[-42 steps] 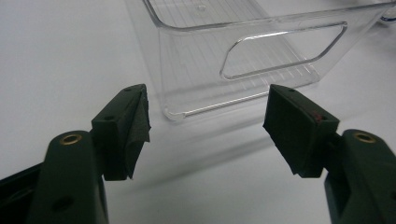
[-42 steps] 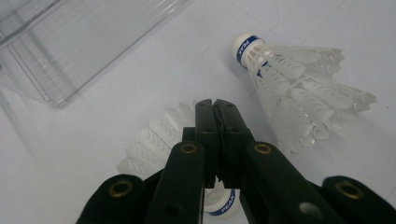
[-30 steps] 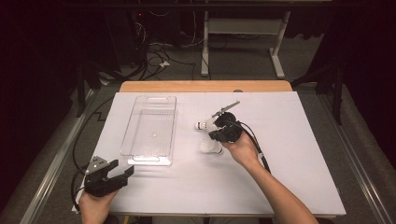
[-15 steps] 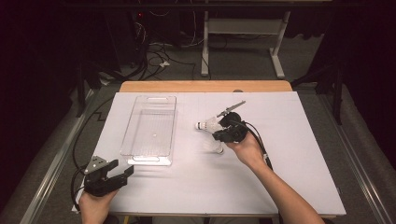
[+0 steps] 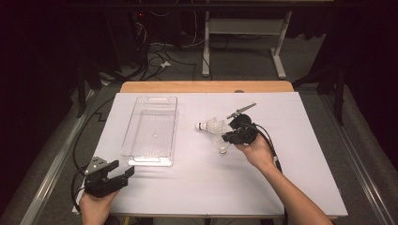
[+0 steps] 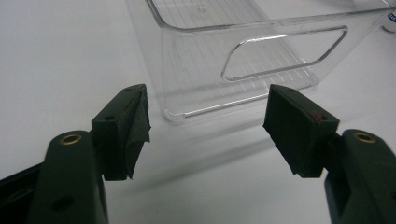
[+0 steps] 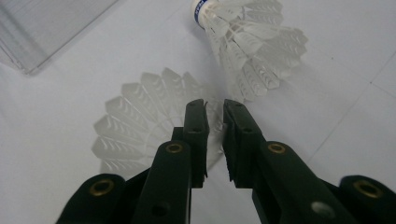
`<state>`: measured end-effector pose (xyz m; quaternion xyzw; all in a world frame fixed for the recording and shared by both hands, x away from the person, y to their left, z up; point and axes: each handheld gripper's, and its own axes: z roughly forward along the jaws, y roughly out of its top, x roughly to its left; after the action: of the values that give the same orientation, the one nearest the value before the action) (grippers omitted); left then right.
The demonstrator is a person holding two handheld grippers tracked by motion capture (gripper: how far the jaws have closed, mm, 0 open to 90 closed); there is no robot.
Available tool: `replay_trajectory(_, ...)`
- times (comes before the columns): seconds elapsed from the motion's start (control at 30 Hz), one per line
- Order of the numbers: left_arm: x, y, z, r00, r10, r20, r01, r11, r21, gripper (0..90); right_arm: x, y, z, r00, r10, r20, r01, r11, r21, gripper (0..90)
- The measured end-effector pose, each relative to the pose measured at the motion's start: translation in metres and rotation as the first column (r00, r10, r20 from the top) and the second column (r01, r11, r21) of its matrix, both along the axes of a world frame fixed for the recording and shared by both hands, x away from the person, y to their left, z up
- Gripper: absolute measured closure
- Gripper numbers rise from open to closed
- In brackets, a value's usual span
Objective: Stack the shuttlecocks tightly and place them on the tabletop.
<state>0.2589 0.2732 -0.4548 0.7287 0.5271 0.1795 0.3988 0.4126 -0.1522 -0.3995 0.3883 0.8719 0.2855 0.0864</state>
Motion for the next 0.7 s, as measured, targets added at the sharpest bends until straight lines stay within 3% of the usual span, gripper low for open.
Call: replay_trajectory(0.7,-0.001,0.000,0.000,1.0000,-0.002,0.004,0.002,1.0000,0.001,32.3,-0.004,-0.033,-0.016,0.9989,-0.048,-0.005,0.048,0.999,0.012,80.0)
